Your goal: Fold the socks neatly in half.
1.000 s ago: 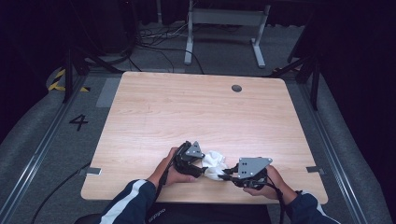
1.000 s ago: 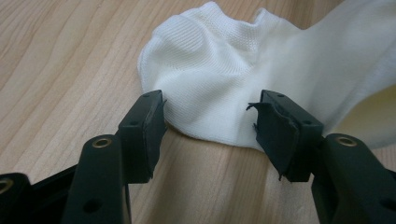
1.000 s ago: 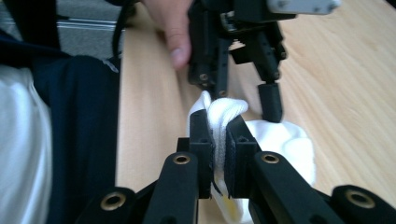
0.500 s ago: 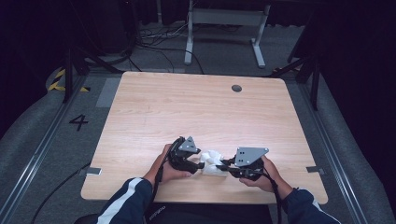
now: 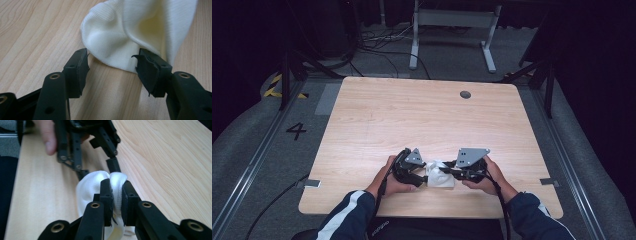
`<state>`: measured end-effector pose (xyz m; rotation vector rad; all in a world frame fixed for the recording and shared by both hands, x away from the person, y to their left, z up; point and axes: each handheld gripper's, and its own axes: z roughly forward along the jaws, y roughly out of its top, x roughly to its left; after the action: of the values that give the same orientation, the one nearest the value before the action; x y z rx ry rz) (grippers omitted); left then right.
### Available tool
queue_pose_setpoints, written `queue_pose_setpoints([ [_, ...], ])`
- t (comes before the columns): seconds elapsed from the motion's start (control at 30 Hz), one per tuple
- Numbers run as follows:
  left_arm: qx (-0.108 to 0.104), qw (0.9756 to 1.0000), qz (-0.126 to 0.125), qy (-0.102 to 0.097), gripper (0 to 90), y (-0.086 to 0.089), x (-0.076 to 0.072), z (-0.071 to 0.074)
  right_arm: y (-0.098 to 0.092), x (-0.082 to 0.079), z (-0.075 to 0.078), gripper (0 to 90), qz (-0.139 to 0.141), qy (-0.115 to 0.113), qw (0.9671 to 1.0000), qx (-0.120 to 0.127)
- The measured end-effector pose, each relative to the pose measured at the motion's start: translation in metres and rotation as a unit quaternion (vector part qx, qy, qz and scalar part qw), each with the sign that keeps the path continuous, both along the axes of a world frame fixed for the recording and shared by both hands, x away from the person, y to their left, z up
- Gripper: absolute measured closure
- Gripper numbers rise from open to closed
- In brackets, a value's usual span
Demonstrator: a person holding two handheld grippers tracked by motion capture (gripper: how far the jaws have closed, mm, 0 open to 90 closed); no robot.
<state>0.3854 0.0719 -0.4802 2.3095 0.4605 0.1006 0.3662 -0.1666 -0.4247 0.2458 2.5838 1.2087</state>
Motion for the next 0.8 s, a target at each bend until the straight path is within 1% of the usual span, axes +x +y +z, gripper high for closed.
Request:
queue_pose_setpoints([
  [0.1, -0.001, 1.0, 0.002, 0.002, 42.8, 0.001, 0.0, 0.0, 0.002, 0.011, -0.007, 81.7, -0.005, 0.0, 1.0, -0.006],
  [0.17, 0.003, 1.0, 0.006, 0.003, 42.2, 0.003, 0.0, 0.001, 0.003, 0.018, -0.013, 81.7, -0.011, 0.01, 0.9999, -0.009],
  [0.2, 0.004, 1.0, 0.002, 0.004, 41.6, 0.005, 0.001, 0.002, 0.004, 0.021, -0.016, 81.4, -0.013, 0.015, 0.9997, -0.012],
  [0.23, 0.0, 1.0, 0.007, 0.005, 40.7, 0.007, 0.0, 0.003, 0.004, 0.024, -0.018, 80.4, -0.016, 0.016, 0.9997, -0.013],
  [0.27, 0.0, 1.0, 0.007, 0.005, 40.5, 0.007, 0.0, 0.003, 0.004, 0.024, -0.018, 80.4, -0.016, 0.016, 0.9997, -0.013],
  [0.33, -0.018, 0.9997, 0.015, -0.002, 40.3, 0.014, 0.001, 0.012, 0.004, 0.031, -0.023, 78.6, -0.029, 0.027, 0.9991, -0.014],
  [0.37, -0.037, 0.9991, 0.021, -0.006, 39.8, 0.02, 0.001, 0.021, 0.005, 0.032, -0.025, 76.2, -0.035, 0.029, 0.9988, -0.016],
  [0.43, -0.042, 0.9986, 0.023, -0.024, 39.7, 0.023, -0.003, 0.031, 0.006, 0.034, -0.027, 73.6, -0.041, 0.028, 0.9986, -0.021],
  [0.47, -0.053, 0.9981, 0.02, -0.024, 39.7, 0.024, -0.004, 0.034, 0.007, 0.035, -0.028, 71.5, -0.043, 0.028, 0.9985, -0.021],
  [0.5, -0.053, 0.9981, 0.02, -0.024, 39.6, 0.024, -0.004, 0.034, 0.007, 0.035, -0.028, 71.5, -0.043, 0.028, 0.9985, -0.021],
  [0.53, -0.055, 0.9978, 0.021, -0.029, 39.9, 0.022, -0.009, 0.038, 0.008, 0.037, -0.03, 67.3, -0.054, 0.025, 0.9979, -0.024],
  [0.57, -0.055, 0.9978, 0.021, -0.029, 40.3, 0.022, -0.009, 0.038, 0.008, 0.037, -0.03, 64.9, -0.056, 0.029, 0.9978, -0.024],
  [0.6, -0.053, 0.998, 0.02, -0.028, 40.3, 0.018, -0.011, 0.038, 0.008, 0.037, -0.03, 64.9, -0.056, 0.029, 0.9978, -0.024],
  [0.7, -0.042, 0.9986, 0.003, -0.032, 41.5, 0.001, -0.018, 0.033, 0.007, 0.038, -0.03, 55.1, -0.061, 0.036, 0.9972, -0.022],
  [0.77, -0.039, 0.9987, -0.011, -0.031, 41.6, -0.007, -0.023, 0.03, 0.006, 0.038, -0.03, 49.0, -0.064, 0.038, 0.997, -0.023],
  [0.8, -0.019, 0.999, -0.011, -0.039, 41.9, -0.013, -0.027, 0.029, 0.005, 0.038, -0.029, 46.8, -0.066, 0.04, 0.9968, -0.021],
])
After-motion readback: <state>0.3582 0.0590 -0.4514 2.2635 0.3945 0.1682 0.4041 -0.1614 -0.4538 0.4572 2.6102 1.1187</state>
